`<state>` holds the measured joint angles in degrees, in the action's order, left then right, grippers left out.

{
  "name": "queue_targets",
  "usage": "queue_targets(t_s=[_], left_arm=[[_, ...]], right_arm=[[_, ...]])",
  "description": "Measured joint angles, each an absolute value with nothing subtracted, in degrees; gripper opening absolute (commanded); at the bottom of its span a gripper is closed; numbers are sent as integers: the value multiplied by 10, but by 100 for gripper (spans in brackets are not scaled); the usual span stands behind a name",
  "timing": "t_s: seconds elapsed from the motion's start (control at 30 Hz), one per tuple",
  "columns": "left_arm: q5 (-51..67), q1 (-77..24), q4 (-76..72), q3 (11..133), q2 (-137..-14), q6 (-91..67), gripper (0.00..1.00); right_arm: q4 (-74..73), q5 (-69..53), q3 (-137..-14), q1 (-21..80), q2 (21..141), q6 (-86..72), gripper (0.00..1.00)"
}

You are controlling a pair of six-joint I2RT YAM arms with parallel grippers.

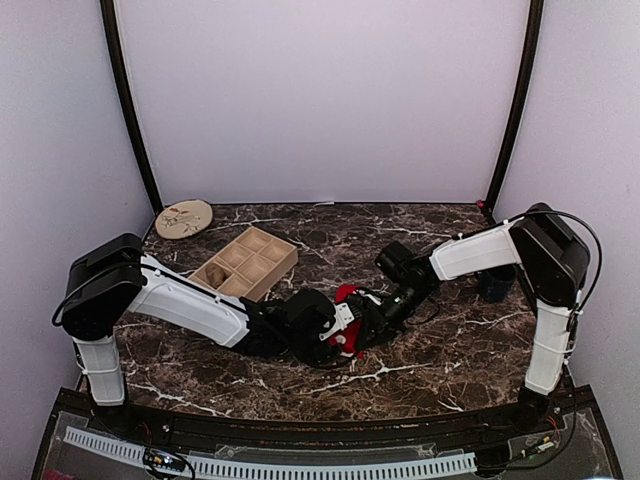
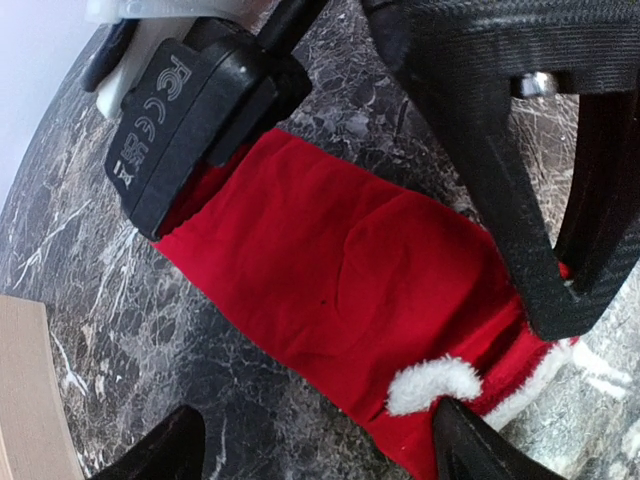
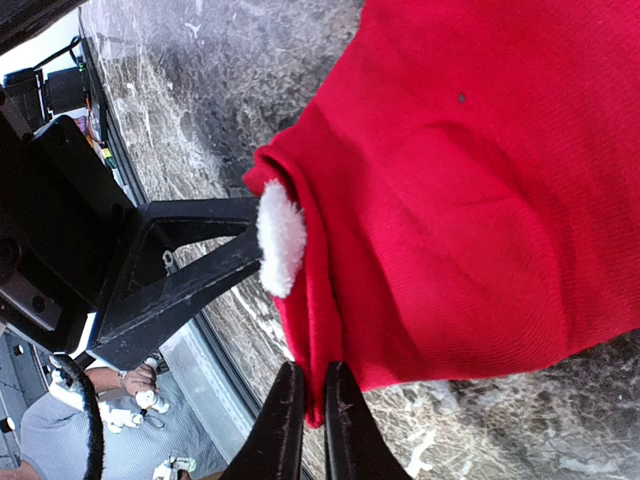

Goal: Roll the socks
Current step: Roll the sock at the center of the board.

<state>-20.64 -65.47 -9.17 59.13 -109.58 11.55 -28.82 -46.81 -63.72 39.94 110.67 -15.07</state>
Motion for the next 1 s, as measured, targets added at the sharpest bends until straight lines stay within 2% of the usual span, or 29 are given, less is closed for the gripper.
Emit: queue_targets(t_s=[0.13,0.2,0.3,0.57,1.0], left_arm=[[-207,-651,-89,594,-1098,107,81],[-207,-650,-85,600,-1101,102,81],[-206,-645,-81,610,-1110,95,79],[-194,-635,-65,620,-1114,73,79],[-149,-621,-32,634,-1114,46,79]], right_arm=[[-292,-464,-638,399,1108,-150,13],[-295,-461,-638,400,1108,-150,17],[-299,-450,-639,399,1108,-150,28],[-298,-426,-639,396,1106,-158,38],[-223,-362,-571,389,1043,-219,40]])
